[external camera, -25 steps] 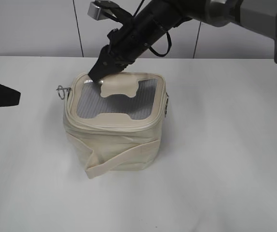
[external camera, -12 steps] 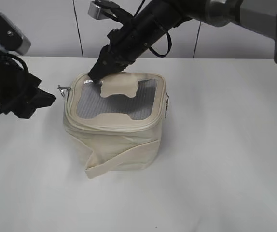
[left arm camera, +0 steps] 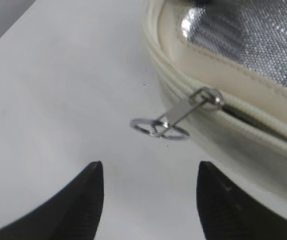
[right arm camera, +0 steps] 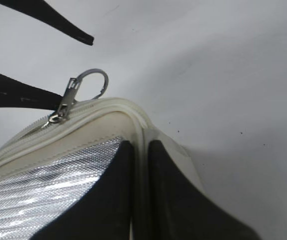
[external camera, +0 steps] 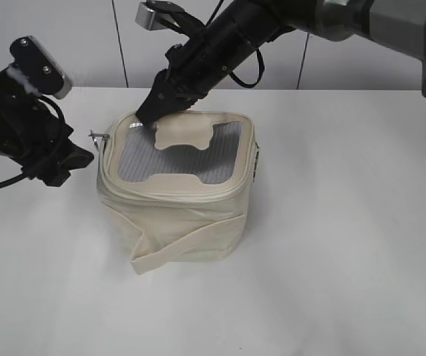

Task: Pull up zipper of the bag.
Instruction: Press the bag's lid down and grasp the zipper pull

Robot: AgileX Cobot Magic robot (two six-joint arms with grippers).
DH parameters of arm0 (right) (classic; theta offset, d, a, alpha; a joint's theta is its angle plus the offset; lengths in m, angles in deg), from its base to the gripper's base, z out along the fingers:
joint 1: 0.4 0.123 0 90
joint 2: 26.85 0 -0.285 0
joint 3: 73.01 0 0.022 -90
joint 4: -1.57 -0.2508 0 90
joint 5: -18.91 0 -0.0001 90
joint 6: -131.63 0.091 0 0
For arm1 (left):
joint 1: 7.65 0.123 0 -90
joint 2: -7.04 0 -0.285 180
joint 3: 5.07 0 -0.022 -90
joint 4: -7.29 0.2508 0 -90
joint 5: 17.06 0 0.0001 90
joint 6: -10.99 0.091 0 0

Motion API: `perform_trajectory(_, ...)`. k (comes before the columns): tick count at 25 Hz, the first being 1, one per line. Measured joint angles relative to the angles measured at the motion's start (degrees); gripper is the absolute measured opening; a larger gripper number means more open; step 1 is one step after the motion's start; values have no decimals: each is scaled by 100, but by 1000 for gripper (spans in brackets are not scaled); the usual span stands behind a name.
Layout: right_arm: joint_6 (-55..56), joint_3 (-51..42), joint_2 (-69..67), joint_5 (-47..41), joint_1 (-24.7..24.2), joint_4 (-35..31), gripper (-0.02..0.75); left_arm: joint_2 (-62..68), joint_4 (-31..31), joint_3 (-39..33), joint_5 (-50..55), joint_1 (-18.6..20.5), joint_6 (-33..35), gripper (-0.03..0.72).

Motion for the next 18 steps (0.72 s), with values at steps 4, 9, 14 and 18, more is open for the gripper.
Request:
perform_trajectory(4, 12, 0, 0, -8, 0, 5, 63, 108, 5, 255, 259, -5, 22, 461)
perform_trajectory(9, 47, 0, 0, -14, 0, 10, 63, 281, 11, 368, 452, -5, 159, 477)
perform_trajectory(14, 61, 0, 0, -14, 0, 10, 63, 427, 6, 488, 433, -5, 171, 477)
perform_trajectory(18, 68, 0, 0, -14, 0, 26, 63, 616, 20, 740, 534, -5, 193, 468)
